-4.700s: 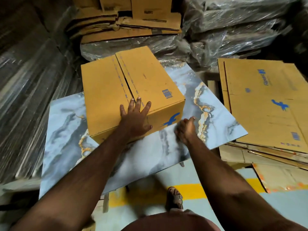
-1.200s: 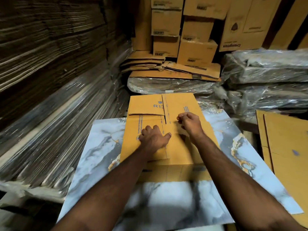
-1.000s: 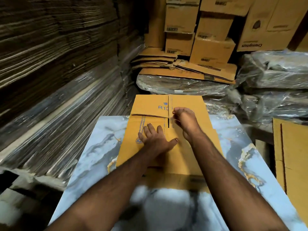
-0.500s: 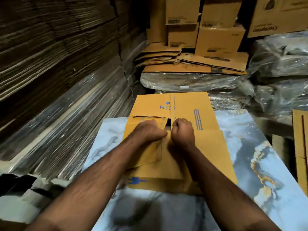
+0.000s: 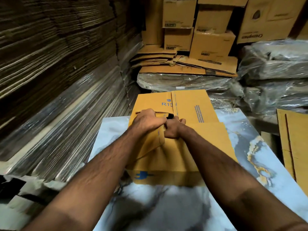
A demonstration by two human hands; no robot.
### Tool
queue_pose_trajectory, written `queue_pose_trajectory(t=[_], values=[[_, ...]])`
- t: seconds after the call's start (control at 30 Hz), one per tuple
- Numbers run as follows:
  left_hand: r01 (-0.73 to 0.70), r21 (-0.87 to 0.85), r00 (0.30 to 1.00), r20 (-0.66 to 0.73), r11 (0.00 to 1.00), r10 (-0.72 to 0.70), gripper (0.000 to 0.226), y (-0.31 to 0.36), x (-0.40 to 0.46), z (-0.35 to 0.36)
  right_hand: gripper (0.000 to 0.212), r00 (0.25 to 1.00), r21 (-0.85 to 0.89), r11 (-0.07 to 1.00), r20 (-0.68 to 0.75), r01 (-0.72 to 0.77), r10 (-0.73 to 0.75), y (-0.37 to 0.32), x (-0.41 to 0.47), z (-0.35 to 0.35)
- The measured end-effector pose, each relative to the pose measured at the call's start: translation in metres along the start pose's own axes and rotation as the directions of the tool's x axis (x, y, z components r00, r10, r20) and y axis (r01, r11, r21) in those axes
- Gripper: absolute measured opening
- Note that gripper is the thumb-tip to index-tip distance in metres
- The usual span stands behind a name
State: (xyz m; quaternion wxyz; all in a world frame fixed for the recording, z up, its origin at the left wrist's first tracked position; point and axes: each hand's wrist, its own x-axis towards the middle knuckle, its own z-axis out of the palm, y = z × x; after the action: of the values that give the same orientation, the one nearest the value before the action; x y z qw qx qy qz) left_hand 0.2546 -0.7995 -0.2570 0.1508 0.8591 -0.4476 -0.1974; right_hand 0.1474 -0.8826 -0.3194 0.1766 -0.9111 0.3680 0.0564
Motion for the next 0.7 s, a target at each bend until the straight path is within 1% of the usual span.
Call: queue_pose_trajectory(t=[0.1, 0.2, 0.27, 0.37, 0.5, 0.57, 0.63, 0.7], values=[[0.020, -0.096, 0.999, -0.031, 0.995, -0.023, 0.045, -0.009, 0.004, -0.011, 0.061, 0.975, -0.001, 0.998, -0.212, 0.068, -0.066, 0.002, -0.010, -0.003], [0.011, -0.156, 0.999, -0.051, 0.988, -0.019, 0.040, -0.010, 0.006, -0.016, 0.065, 0.931, -0.052, 0.994, -0.349, 0.093, -0.105, 0.000, -0.022, -0.011], [0.033, -0.212, 0.998, -0.039, 0.977, -0.042, 0.040, -0.011, 0.010, -0.019, 0.061, 0.904, -0.077, 0.992, -0.409, 0.104, -0.127, -0.003, -0.035, -0.019], [0.063, -0.272, 0.998, 0.014, 0.960, -0.062, 0.047, -0.014, 0.018, -0.027, 0.057, 0.855, -0.093, 0.986, -0.490, 0.141, -0.169, -0.010, -0.061, -0.029], [0.053, -0.288, 0.997, 0.072, 0.956, -0.034, 0.057, -0.018, 0.024, -0.031, 0.059, 0.816, -0.115, 0.978, -0.540, 0.174, -0.209, -0.023, -0.094, -0.034], [0.047, -0.283, 0.996, 0.083, 0.958, -0.025, 0.058, -0.018, 0.024, -0.031, 0.058, 0.796, -0.123, 0.977, -0.567, 0.172, -0.212, -0.030, -0.108, -0.033], [0.053, -0.276, 0.996, 0.090, 0.960, -0.030, 0.057, -0.019, 0.022, -0.032, 0.050, 0.767, -0.101, 0.976, -0.605, 0.195, -0.216, -0.037, -0.123, -0.033], [0.055, -0.274, 0.996, 0.084, 0.960, -0.033, 0.058, -0.018, 0.021, -0.034, 0.039, 0.721, -0.111, 0.971, -0.653, 0.212, -0.233, -0.043, -0.139, -0.030]])
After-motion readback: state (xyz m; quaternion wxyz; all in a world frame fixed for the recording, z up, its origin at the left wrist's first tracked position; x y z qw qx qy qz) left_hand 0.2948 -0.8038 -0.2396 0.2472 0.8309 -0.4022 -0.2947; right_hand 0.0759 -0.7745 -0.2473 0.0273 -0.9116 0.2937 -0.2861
